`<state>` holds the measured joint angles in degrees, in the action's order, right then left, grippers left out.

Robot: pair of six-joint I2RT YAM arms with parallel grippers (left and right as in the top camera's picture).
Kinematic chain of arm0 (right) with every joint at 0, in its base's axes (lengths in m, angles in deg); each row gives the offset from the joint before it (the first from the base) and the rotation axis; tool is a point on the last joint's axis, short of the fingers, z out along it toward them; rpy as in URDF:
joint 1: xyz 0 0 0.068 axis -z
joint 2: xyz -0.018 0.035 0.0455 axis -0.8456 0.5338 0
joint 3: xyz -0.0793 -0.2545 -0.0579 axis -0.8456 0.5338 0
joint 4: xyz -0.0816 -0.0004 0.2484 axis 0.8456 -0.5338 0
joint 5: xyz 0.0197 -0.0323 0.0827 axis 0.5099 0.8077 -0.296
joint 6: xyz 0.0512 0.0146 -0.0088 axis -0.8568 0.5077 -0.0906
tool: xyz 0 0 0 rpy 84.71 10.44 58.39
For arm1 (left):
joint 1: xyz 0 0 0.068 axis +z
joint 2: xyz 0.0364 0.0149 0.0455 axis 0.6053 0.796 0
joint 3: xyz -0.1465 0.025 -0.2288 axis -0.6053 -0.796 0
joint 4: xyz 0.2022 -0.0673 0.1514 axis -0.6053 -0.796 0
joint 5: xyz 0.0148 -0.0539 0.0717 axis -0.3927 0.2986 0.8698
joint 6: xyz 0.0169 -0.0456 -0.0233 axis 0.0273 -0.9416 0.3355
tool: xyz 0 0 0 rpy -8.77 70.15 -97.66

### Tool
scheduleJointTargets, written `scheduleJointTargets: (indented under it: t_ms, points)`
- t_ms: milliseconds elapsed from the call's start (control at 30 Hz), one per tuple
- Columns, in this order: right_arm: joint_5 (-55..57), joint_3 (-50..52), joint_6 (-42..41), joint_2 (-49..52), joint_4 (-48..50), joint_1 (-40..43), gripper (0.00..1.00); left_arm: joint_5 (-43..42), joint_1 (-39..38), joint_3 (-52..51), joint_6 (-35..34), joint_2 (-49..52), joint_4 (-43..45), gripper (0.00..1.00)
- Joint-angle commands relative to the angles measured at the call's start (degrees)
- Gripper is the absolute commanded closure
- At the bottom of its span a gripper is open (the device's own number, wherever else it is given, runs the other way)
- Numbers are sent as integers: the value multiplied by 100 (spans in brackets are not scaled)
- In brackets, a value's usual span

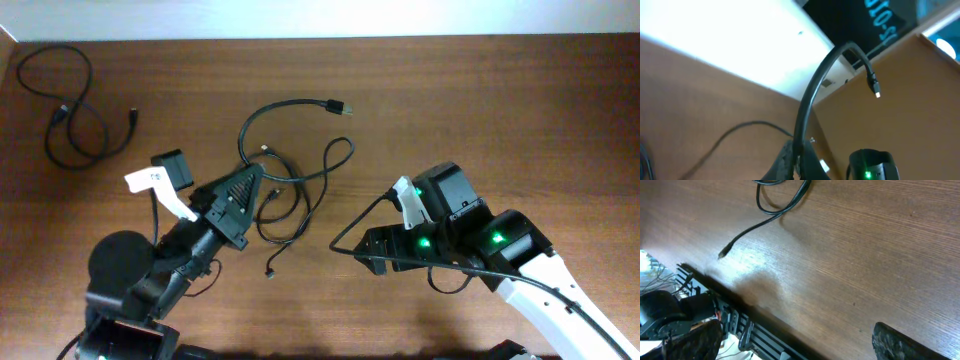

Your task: Untangle cables

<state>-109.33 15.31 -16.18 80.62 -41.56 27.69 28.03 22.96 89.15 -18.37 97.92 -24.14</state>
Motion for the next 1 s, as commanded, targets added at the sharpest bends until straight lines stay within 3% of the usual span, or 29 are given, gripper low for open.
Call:
scheduleJointTargets:
  t_ms: [0,67,300,700,767,967]
  points:
    - [-9,-55,-20,4,37,7,5,184,20,315,1471,-35,131,100]
    - [-7,-55,-20,4,37,7,4,739,20,492,1930,-35,59,100]
    - [184,-55,-22,4,39,7,1,1976,20,1255,2341,-35,22,100]
    - [192,-55,-20,4,37,7,2,4041,20,1576,4297,33,815,100]
    - [192,-55,-20,4,37,7,2,4520,20,1576,4308,44,957,100]
    - [297,-55,-20,4,37,7,2,4594,20,1576,4177,42,1908,100]
